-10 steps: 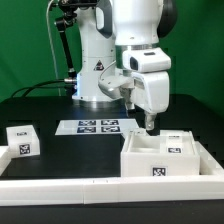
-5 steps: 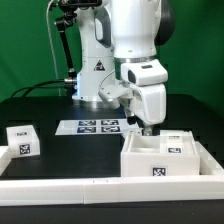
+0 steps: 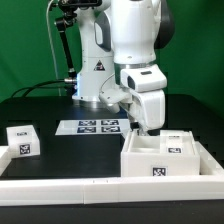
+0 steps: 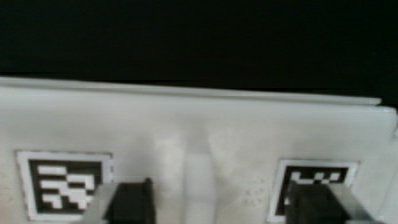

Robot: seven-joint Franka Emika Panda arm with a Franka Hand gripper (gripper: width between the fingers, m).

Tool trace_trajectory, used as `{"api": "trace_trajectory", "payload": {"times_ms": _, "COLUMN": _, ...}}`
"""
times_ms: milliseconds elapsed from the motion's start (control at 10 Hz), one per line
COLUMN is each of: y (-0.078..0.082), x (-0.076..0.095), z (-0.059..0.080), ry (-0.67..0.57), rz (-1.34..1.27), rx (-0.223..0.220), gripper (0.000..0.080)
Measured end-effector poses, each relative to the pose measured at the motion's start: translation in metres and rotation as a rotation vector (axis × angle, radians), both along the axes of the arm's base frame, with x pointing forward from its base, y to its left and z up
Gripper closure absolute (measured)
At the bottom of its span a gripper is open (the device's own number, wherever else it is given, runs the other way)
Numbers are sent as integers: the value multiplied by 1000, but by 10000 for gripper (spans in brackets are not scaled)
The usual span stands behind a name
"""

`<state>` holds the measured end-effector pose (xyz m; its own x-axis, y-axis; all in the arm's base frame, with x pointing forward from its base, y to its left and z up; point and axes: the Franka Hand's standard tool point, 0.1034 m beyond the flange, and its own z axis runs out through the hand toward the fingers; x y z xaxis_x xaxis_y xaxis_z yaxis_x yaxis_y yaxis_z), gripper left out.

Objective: Assemble cabinet

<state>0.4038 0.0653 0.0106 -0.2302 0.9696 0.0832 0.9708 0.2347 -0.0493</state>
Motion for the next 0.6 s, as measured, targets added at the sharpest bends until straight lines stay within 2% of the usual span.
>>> {"api": "trace_trajectory", "payload": {"times_ms": 100, "y": 0, "x": 0, "z": 0, "ry": 1, "rz": -1, "rx": 0, "gripper": 544}}
{"api": "trace_trajectory", "payload": {"times_ms": 200, "y": -1, "x": 0, "z": -1, "ry": 1, "rz": -2, "rx": 1, "gripper": 722}}
{"api": "trace_trajectory", "payload": {"times_ms": 600, "y": -1, "x": 1, "z": 0, "ry": -3, "rz": -2, "rx": 1, "gripper": 731}}
